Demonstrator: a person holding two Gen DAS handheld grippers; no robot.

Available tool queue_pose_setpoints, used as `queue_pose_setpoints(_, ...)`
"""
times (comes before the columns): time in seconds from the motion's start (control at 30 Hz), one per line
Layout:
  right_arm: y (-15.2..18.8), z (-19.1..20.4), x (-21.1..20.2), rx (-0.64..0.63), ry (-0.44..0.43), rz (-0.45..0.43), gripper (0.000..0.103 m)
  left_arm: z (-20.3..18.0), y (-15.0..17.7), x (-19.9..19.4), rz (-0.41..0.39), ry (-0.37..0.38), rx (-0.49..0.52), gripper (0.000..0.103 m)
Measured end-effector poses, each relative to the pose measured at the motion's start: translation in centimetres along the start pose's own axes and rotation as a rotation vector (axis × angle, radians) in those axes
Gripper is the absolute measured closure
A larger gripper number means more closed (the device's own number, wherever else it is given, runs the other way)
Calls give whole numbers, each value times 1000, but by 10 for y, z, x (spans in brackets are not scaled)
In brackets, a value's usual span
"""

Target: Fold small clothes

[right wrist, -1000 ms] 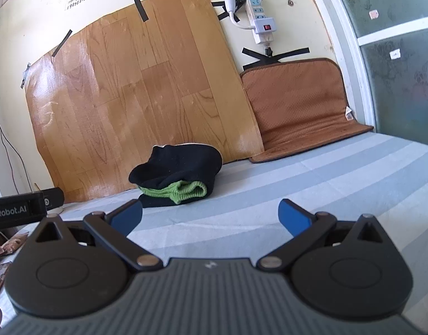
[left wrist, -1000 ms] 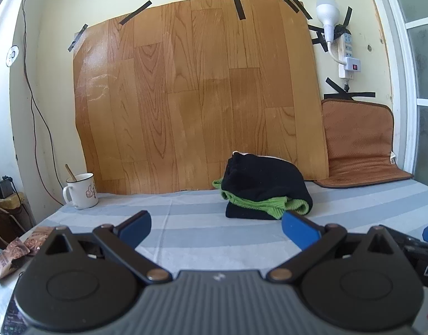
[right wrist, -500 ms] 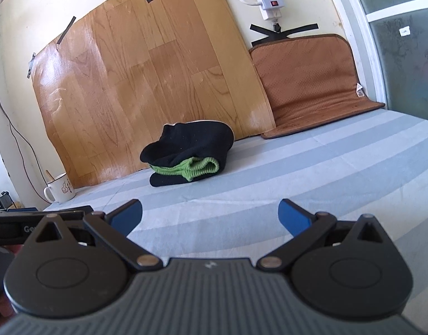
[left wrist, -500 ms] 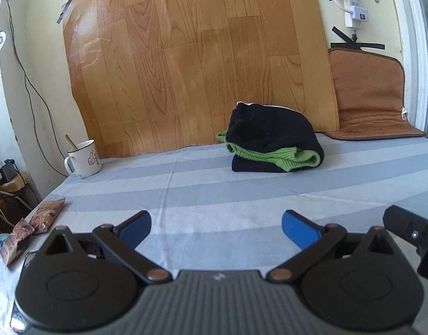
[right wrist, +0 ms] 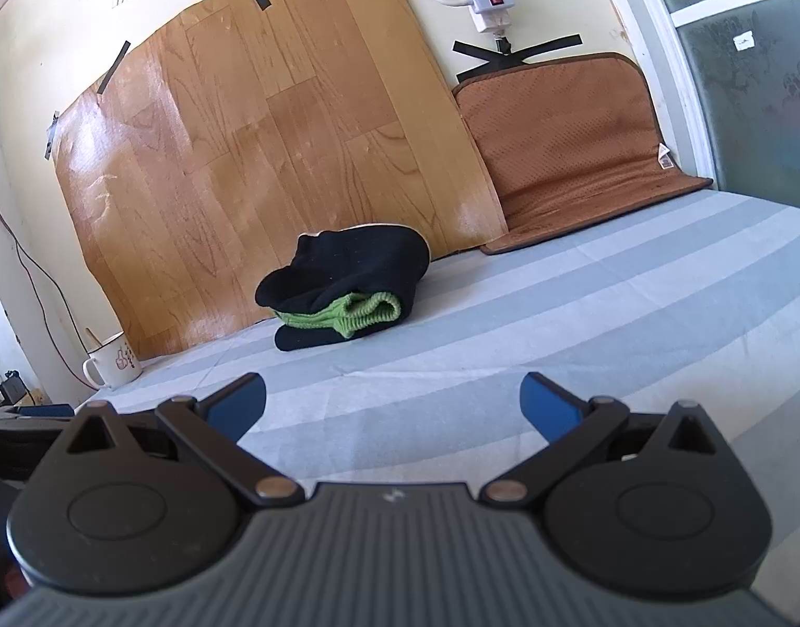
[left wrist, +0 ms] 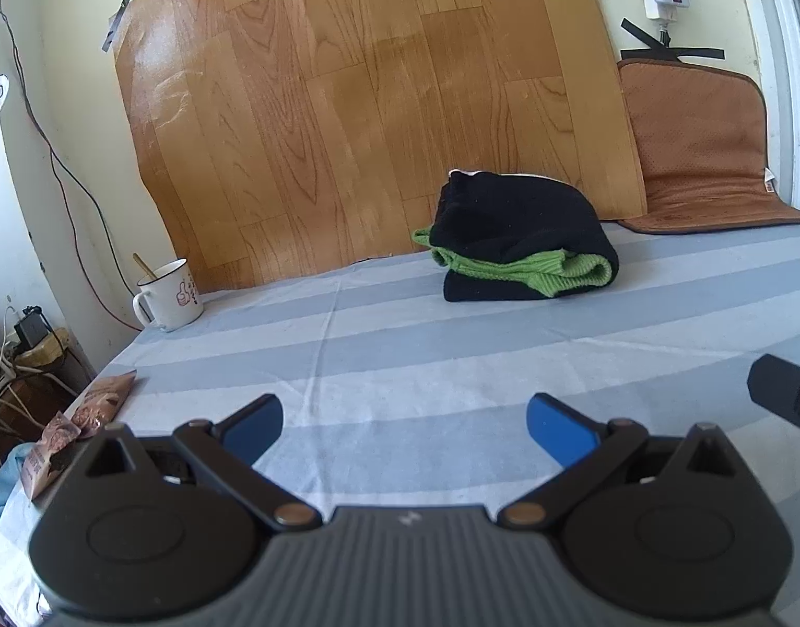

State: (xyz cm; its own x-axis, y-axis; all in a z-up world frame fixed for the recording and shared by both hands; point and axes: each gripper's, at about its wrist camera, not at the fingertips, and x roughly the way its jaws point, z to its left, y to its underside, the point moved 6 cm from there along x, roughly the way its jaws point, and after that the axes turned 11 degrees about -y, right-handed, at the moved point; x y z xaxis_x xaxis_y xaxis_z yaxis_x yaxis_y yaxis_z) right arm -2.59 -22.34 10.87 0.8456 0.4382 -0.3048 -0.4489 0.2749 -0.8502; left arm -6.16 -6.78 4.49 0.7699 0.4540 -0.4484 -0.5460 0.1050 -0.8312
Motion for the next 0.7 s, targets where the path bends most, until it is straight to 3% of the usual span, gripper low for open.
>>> queue_pose_setpoints(0.3,-1,-4,-2,11,-2,-7,0,0,1,4,18,-22,11,0)
queue_pose_setpoints(0.7,-3,-4,-3,18,-6,-11,0,-10,3,3,43,12,36,0)
